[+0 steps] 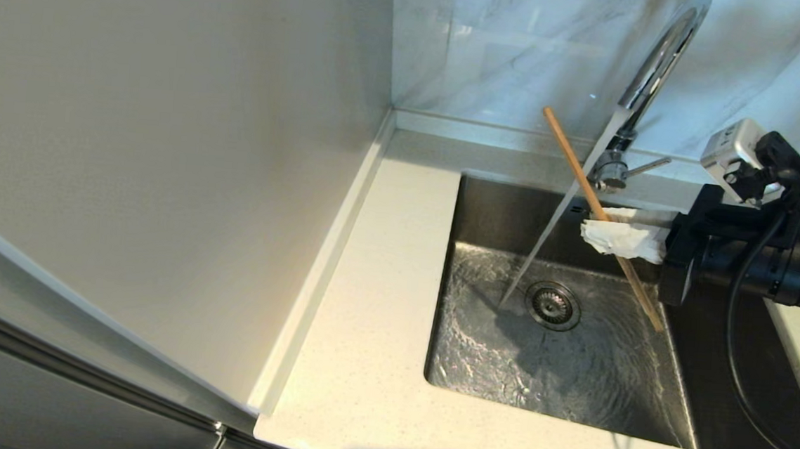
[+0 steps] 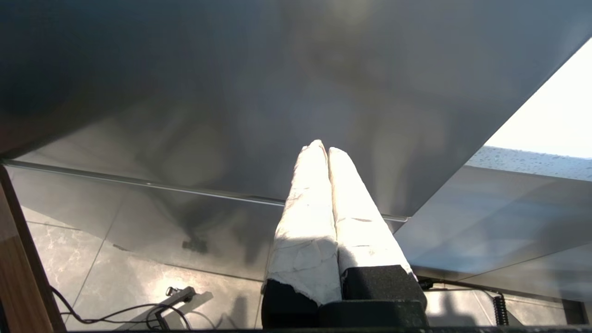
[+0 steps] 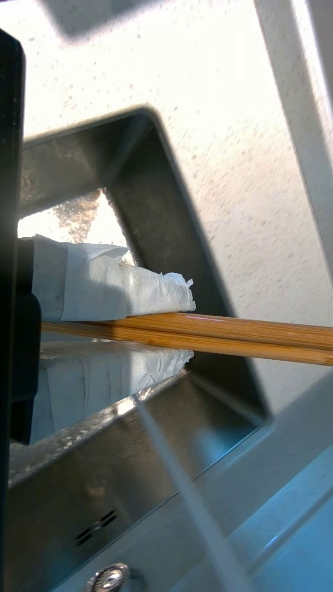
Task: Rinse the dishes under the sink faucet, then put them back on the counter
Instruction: Rinse the chopsticks, then place the chopsticks on the table
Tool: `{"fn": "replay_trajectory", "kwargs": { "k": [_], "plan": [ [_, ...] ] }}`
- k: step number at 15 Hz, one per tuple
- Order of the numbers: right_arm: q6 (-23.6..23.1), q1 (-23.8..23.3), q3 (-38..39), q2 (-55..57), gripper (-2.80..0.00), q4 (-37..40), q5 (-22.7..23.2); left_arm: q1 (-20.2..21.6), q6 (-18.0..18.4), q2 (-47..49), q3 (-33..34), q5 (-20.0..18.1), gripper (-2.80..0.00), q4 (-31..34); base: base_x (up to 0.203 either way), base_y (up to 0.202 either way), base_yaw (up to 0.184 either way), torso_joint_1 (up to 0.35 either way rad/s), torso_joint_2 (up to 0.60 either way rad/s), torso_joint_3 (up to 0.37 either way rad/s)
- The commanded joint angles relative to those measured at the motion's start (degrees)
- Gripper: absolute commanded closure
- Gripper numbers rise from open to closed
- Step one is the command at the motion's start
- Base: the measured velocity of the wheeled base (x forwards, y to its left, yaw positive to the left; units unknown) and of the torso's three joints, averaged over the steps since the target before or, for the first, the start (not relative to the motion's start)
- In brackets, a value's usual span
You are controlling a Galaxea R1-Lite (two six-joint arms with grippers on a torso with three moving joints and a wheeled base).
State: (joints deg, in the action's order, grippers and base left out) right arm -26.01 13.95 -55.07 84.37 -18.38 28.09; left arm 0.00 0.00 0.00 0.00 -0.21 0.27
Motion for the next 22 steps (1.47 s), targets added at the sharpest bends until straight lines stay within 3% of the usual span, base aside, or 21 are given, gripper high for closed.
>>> {"fn": "replay_trajectory", "kwargs": {
  "k": [1,4,5,7,8,9,13,15,17,19,20,22],
  "plan": [
    [-0.2,2.1,-1.1,0.4,0.00,-0.2,0.0,0.0,0.0,0.0,0.0,-0.1,0.00,0.0,0.000,0.000,0.000,0.000,0.00,0.000],
    [0.3,2.4,-0.9,-1.6,0.00,0.1,-0.9,0.0,0.0,0.0,0.0,0.0,0.00,0.0,0.000,0.000,0.000,0.000,0.00,0.000],
    [2.4,2.3,-1.6,-3.6,0.00,0.1,-2.4,0.0,0.0,0.0,0.0,-0.1,0.00,0.0,0.000,0.000,0.000,0.000,0.00,0.000],
    [12.8,1.5,-6.8,-7.4,0.00,1.8,-10.7,0.0,0.0,0.0,0.0,0.0,0.00,0.0,0.000,0.000,0.000,0.000,0.00,0.000],
    [15.9,-0.7,-7.9,-9.4,0.00,5.3,-14.1,0.0,0.0,0.0,0.0,0.0,0.00,0.0,0.000,0.000,0.000,0.000,0.00,0.000],
    [16.9,-2.1,-6.6,-10.7,0.00,7.3,-15.2,0.0,0.0,0.0,0.0,0.0,0.00,0.0,0.000,0.000,0.000,0.000,0.00,0.000],
    [18.1,-9.2,10.2,-14.4,0.00,11.8,-17.3,0.0,0.0,0.0,0.0,-0.1,0.00,0.0,0.000,0.000,0.000,0.000,0.00,0.000],
    [18.6,-11.2,8.4,-14.1,0.00,12.8,-17.7,0.0,0.0,0.0,0.0,0.0,0.00,0.0,0.000,0.000,0.000,0.000,0.00,0.000],
    [18.0,-14.7,-2.4,-13.5,0.00,16.6,-18.1,0.0,0.0,0.0,0.0,0.0,0.00,0.0,0.000,0.000,0.000,0.000,0.00,0.000],
    [14.3,-21.6,-15.1,-13.2,0.00,25.1,-18.4,0.0,0.0,0.0,0.0,0.0,0.00,0.0,0.000,0.000,0.000,0.000,0.00,0.000],
    [12.6,-26.2,-17.7,-13.4,0.00,33.5,-18.7,0.0,0.0,0.0,0.0,0.0,0.00,0.0,0.000,0.000,0.000,0.000,0.00,0.000],
    [9.5,-32.7,-18.0,-14.6,0.00,57.7,-20.5,0.0,0.0,0.0,0.0,0.0,0.00,0.0,0.000,0.000,0.000,0.000,0.00,0.000]
  ]
}}
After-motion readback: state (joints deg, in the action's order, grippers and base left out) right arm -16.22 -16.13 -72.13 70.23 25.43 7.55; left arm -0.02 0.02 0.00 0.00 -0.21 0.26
